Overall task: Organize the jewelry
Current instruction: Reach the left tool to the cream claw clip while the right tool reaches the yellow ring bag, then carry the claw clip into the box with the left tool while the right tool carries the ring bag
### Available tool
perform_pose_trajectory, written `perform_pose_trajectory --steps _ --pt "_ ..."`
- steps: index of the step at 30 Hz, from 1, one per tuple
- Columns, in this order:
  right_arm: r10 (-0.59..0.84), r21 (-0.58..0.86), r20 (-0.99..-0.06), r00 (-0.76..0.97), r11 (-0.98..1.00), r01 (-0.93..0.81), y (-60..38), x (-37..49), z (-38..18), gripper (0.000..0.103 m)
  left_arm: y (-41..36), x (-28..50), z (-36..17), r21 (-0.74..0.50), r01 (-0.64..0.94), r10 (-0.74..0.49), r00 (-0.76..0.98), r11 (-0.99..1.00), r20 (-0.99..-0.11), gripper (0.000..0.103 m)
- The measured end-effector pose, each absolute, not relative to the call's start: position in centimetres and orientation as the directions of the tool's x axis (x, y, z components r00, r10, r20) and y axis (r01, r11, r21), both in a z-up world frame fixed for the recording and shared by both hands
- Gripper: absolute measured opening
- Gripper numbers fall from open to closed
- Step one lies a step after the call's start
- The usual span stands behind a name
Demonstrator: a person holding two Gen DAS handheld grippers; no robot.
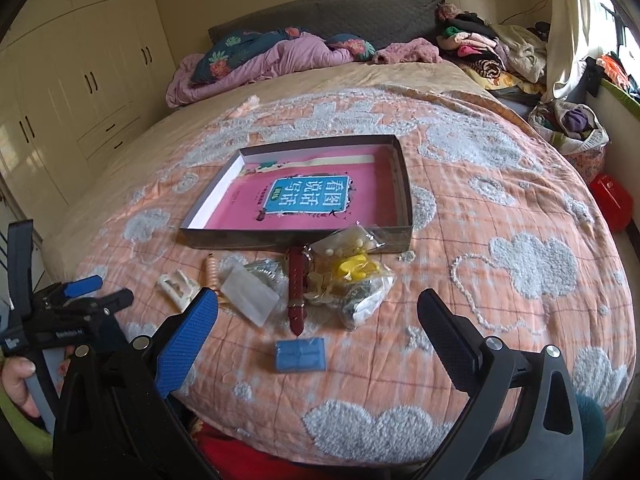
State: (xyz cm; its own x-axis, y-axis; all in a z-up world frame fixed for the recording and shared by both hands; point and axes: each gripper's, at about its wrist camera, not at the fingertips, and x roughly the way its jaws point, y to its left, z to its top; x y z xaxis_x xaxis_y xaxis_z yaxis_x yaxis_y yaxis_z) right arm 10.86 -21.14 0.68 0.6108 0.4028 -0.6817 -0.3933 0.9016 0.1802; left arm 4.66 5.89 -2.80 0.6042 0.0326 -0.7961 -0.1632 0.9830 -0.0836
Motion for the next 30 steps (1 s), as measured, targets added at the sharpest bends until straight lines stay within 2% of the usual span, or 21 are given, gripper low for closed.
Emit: perform_pose_trajectory --steps 3,11,21,23,24,25,26,27,29,30 --pt "0.396 0.171 -0.684 0.612 0.903 -0.394 -21.0 12.0 0.4 0.099 4.9 6.0 -4.1 -0.082 -0.115 -0.001 0.576 0.990 -0.817 0.094" --pt "0.362 0.142 -0.725 0.585 0.911 -0.388 -20.8 14.9 -1.7 0.099 4.2 8.7 -7.4 0.017 -0.094 0.063 0.510 0.995 -0.858 0.094" --pt "0.321 0.125 -0.780 0.537 0.921 -0.369 -20.1 19.1 -6.3 0.097 4.6 10.6 -9.2 0.014 -0.083 0.054 0.502 0.996 -0.863 0.094" --pt "0.312 0.112 -0.784 0.537 0.922 -0.371 -19.9 19.5 -6.8 0.078 4.6 10.8 -9.3 0.012 -0.082 0.052 0.504 0.997 -0.862 0.094" --pt "0.322 0.123 -0.787 0.526 0.918 -0.377 -19.9 19.9 -7.1 0.075 4.6 11.0 -9.4 0.013 -0.078 0.051 0.510 0.997 -0.859 0.094" --pt "0.328 0.136 -0.793 0.513 0.916 -0.377 -19.9 20.2 -7.5 0.067 4.6 11.0 -9.4 0.013 -0.076 0.050 0.514 0.997 -0.856 0.092" --pt "0.337 0.148 -0.795 0.505 0.914 -0.378 -19.9 20.3 -7.7 0.054 4.6 11.1 -9.5 0.009 -0.071 0.045 0.519 0.997 -0.853 0.087" --pt "0.354 0.164 -0.795 0.493 0.907 -0.388 -19.9 20.4 -7.9 0.051 4.5 11.2 -9.5 0.002 -0.064 0.035 0.522 0.998 -0.852 0.085" --pt "0.357 0.160 -0.788 0.501 0.905 -0.394 -19.7 20.1 -7.8 0.047 4.4 11.2 -9.3 -0.016 -0.043 0.010 0.536 0.999 -0.844 0.070" --pt "0.369 0.167 -0.779 0.507 0.901 -0.400 -19.7 19.8 -7.6 0.043 4.2 11.1 -9.1 -0.013 -0.039 0.010 0.542 0.999 -0.840 0.068"
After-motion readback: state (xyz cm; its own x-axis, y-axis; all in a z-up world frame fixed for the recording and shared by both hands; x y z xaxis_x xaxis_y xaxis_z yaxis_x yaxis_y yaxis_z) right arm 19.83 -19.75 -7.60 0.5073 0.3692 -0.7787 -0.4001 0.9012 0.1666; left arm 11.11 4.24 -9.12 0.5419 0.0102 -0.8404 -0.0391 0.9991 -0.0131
